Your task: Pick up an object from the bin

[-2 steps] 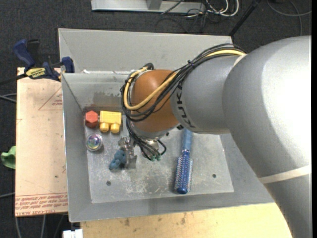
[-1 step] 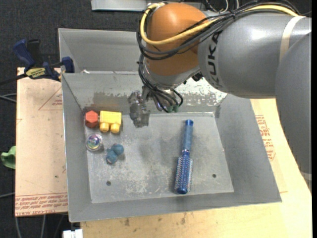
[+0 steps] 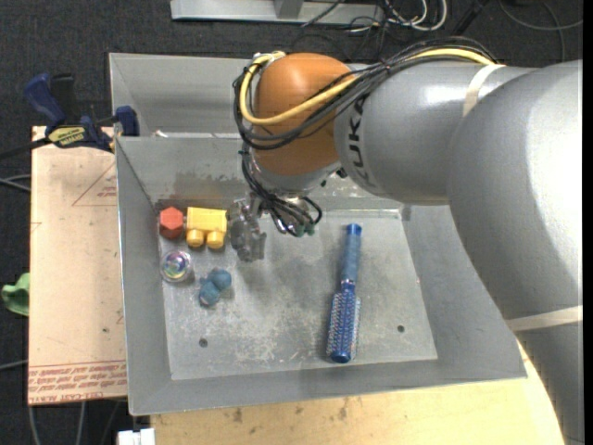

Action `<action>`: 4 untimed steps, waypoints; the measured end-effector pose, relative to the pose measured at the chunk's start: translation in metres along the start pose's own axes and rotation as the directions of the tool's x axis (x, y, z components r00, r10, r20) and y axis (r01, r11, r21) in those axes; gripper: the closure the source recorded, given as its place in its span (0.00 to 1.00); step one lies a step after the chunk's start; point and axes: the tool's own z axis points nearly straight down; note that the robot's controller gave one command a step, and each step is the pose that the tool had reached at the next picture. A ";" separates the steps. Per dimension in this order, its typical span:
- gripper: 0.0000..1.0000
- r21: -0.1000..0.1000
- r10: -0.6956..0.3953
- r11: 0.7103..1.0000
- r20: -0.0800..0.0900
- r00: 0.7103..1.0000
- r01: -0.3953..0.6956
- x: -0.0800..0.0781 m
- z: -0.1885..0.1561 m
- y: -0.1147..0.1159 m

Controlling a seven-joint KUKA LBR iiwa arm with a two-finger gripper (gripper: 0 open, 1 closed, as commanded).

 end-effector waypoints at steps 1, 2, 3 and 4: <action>0.00 0.000 0.001 1.000 0.008 1.000 -0.001 -0.002 -0.005 0.000; 0.00 -0.002 0.099 0.995 0.001 0.995 -0.099 0.013 0.060 0.054; 1.00 -0.001 0.104 0.995 0.006 0.995 -0.104 0.012 0.058 0.050; 1.00 -0.001 0.072 0.997 0.017 0.997 -0.072 0.019 -0.057 0.055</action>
Offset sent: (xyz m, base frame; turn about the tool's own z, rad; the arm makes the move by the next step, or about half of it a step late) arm 0.0000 0.0000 0.0000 0.0000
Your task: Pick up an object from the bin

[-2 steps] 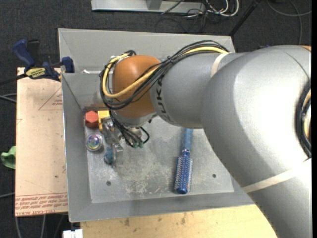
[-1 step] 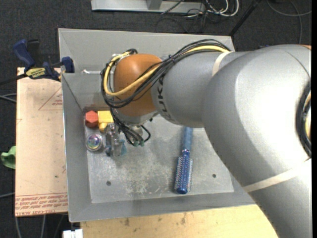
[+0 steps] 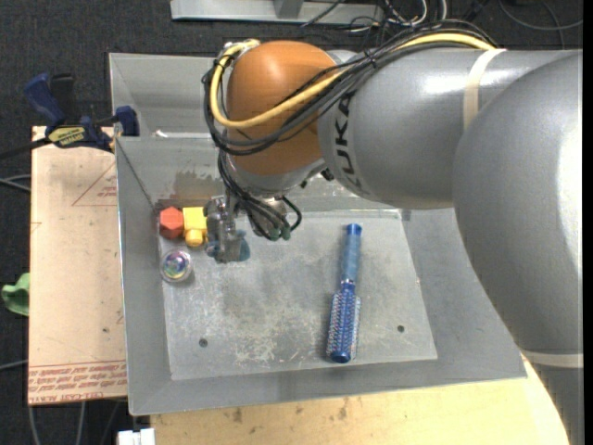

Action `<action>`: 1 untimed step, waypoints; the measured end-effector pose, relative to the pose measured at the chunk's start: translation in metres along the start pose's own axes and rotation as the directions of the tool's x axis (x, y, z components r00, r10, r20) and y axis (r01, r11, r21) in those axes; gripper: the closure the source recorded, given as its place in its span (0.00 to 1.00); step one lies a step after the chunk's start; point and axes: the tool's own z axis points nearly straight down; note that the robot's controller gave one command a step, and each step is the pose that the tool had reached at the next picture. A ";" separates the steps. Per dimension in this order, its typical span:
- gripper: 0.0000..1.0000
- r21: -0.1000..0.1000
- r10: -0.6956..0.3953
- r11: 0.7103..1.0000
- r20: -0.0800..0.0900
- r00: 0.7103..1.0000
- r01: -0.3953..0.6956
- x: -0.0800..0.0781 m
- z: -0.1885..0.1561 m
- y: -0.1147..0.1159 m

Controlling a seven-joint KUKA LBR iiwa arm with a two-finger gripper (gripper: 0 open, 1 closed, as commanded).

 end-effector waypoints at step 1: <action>1.00 0.000 0.021 1.000 0.001 1.000 -0.021 -0.009 -0.083 0.006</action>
Offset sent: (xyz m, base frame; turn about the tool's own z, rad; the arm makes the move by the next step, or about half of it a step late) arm 0.0043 0.0060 0.0772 0.0224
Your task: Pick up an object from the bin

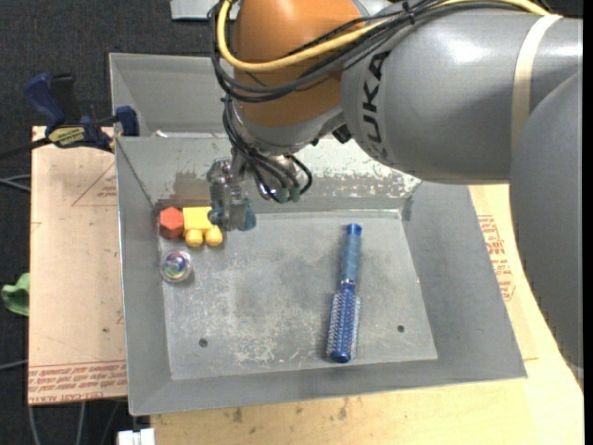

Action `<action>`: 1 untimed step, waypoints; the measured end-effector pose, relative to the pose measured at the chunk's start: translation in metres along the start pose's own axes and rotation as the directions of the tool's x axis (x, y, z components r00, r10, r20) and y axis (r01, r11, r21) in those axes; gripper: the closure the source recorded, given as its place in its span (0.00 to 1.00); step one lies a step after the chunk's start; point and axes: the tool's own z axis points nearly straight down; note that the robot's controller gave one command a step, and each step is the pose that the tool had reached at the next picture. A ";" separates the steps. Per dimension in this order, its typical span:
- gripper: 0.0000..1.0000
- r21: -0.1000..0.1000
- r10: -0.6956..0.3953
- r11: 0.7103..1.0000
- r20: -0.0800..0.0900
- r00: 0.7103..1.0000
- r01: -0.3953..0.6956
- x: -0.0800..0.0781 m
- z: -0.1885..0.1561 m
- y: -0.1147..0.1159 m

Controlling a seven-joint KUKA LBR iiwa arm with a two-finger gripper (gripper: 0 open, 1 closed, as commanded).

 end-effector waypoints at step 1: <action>1.00 -0.001 -0.181 0.984 -0.017 0.983 0.181 0.006 0.083 0.008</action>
Offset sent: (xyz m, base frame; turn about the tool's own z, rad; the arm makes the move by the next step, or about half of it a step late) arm -0.0055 0.0066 -0.0805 -0.1822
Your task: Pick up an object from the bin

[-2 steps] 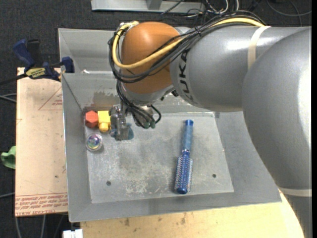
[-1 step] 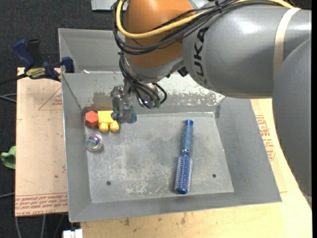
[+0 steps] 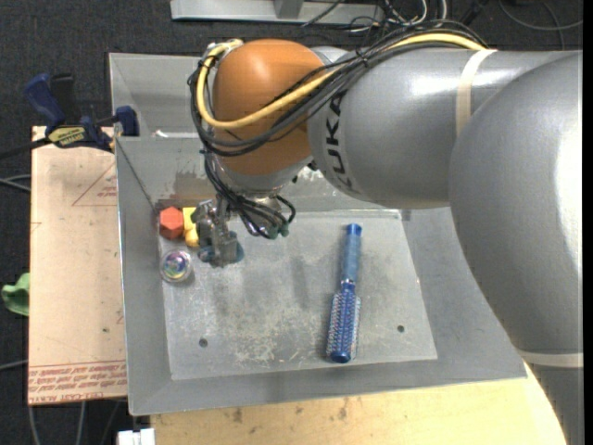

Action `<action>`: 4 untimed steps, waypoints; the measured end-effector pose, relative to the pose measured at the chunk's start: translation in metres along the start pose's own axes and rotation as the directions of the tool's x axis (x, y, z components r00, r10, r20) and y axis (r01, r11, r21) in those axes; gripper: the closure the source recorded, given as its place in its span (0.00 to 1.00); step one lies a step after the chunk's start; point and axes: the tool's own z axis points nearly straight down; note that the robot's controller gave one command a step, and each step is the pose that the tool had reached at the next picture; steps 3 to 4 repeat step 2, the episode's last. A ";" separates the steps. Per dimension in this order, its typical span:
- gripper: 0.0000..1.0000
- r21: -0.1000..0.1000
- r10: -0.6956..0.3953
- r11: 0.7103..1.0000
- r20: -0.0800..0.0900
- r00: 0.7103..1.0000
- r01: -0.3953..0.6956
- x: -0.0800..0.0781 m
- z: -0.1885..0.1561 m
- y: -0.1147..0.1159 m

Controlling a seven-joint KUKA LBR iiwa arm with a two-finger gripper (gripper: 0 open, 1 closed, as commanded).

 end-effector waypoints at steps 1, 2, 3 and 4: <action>1.00 0.001 -0.020 1.000 0.018 1.000 0.020 -0.039 -0.151 0.002; 1.00 0.000 -0.093 0.996 -0.001 0.996 0.093 -0.041 -0.080 -0.004; 1.00 0.000 -0.093 0.996 -0.001 0.996 0.093 -0.041 -0.080 -0.004; 1.00 0.000 -0.093 0.996 -0.001 0.996 0.093 -0.041 -0.080 -0.004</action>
Offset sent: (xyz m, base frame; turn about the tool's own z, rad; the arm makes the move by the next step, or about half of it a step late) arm 0.0343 0.0150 0.1445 -0.0218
